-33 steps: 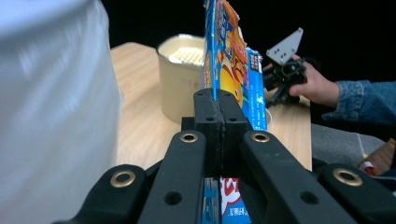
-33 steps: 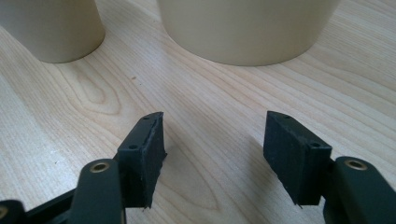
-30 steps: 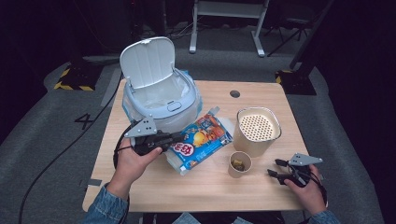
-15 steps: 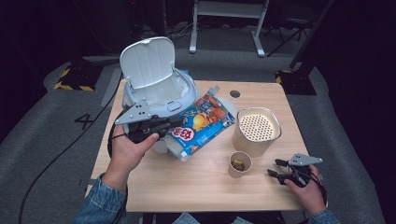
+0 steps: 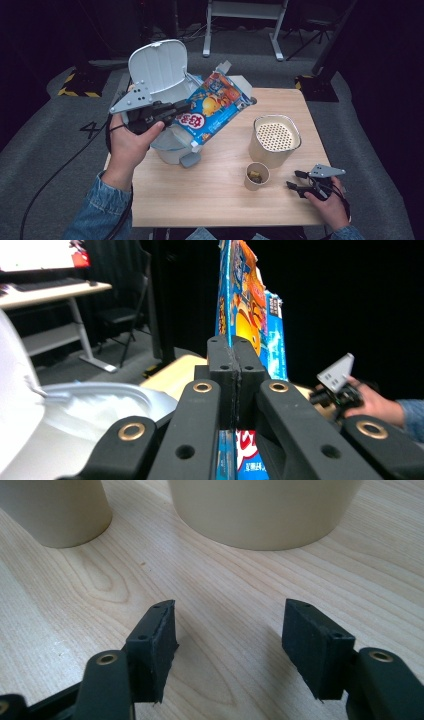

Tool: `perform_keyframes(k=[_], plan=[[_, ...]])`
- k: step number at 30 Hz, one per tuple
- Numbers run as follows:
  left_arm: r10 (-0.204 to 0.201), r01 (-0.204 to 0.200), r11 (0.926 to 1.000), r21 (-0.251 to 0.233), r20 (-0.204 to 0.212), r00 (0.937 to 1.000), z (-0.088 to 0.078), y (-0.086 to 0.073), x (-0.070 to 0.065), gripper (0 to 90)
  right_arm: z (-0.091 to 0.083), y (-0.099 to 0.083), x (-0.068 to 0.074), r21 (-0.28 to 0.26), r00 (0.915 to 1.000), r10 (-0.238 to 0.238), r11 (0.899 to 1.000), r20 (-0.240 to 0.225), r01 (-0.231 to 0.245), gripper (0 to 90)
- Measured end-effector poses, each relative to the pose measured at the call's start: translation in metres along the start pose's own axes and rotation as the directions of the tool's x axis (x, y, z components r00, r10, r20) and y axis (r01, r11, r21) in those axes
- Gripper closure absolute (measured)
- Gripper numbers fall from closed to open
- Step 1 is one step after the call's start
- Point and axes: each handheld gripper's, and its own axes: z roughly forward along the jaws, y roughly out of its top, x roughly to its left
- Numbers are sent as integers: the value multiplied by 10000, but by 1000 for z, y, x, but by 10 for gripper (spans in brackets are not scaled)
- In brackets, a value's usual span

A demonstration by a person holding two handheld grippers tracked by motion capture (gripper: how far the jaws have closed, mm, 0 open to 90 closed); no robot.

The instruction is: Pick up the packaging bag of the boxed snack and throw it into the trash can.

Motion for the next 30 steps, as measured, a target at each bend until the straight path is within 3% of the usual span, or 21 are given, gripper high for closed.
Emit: perform_keyframes(k=[9, 13, 18, 30], plan=[[176, -227, 9968, -765, -669, 9976, -8, 29, 10, 895, 0, 0, 0, 2, 10000, 0, 10000, 1, 0, 392], [415, -500, 9962, -718, -1152, 9925, -9, 35, 11, 895, 0, 0, 0, -1, 10000, -5, 10000, 3, 5, 392], [370, -487, 9949, -881, -1296, 9909, -10, 40, 16, 894, 0, 0, 0, 5, 10000, 16, 10000, 30, -16, 393], [-6, -260, 9913, -1287, -2028, 9792, -10, 45, 50, 894, 0, 0, 0, 4, 10000, 18, 10000, 26, -18, 393]])
